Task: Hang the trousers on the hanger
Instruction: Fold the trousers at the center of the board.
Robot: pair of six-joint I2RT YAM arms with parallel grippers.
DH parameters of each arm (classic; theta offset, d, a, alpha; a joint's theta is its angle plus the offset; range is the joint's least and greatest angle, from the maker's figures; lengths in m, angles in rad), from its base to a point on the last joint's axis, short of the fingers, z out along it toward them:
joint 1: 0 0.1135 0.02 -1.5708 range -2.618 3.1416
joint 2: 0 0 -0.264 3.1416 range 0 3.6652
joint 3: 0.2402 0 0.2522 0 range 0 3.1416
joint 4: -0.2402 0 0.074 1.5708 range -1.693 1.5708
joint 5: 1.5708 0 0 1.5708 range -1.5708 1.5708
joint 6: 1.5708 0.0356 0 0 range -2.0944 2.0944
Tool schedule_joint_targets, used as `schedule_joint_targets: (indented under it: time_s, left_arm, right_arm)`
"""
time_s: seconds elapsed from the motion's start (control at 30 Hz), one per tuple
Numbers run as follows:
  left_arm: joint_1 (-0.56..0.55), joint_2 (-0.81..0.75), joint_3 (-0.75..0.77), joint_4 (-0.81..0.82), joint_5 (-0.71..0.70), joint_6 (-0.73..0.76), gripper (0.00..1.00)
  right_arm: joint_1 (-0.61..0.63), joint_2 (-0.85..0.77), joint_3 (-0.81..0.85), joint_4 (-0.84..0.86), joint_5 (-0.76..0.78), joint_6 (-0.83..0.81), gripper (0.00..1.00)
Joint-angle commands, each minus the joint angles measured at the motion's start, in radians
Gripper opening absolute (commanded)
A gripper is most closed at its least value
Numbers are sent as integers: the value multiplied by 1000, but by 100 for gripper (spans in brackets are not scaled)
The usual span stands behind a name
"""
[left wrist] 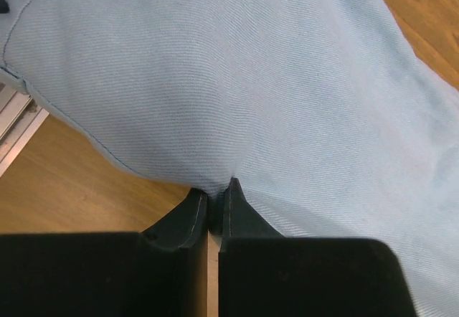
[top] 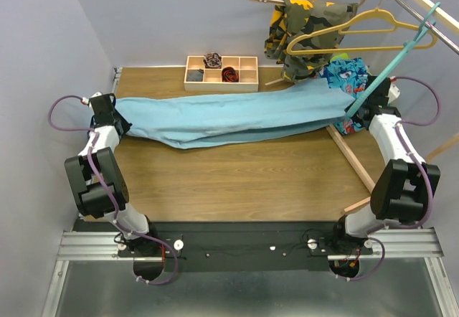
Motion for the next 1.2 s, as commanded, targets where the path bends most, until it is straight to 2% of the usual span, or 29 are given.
schedule_joint_targets:
  time_s: [0.0,0.2,0.33,0.4,0.43,0.53,0.6,0.63,0.7,0.73,0.83,0.93,1.17]
  left_arm:
    - [56,-82,-58,6,-136,45,0]
    - [100,-172,-173,27,-133,43,0]
    - [114,-163,-193,31,-111,63,0]
    - [114,-155,-193,29,-91,65,0]
    - [113,-152,-193,27,-87,65,0]
    - [114,-155,-193,31,-70,65,0]
    - [113,-158,-196,32,-62,66,1]
    - [113,-166,-198,32,-58,68,12]
    - [113,-175,-207,38,-41,70,25]
    - [113,-183,-211,38,-39,70,45]
    - [113,-206,-211,38,-45,74,72]
    - [111,-224,-207,26,-44,76,78]
    - [67,-270,-214,17,-28,60,79]
  right_arm:
    - [-18,-71,-88,-86,194,31,1]
    - [-18,-109,-170,-118,198,36,1]
    - [-18,-51,-161,-112,176,-4,2]
    - [-18,-14,-141,-112,150,-18,13]
    - [-18,-5,-133,-110,135,-24,38]
    - [-18,-10,-102,-89,58,-53,71]
    - [-18,-25,-86,-66,-6,-101,73]
    - [-17,-23,-73,-51,-22,-110,73]
    - [-17,-11,-44,-32,-72,-126,73]
    - [-17,-5,-40,-5,-92,-126,73]
    - [-17,29,-23,43,-146,-93,72]
    - [-17,74,8,93,-186,-66,71]
    - [-17,255,164,138,-215,-107,68]
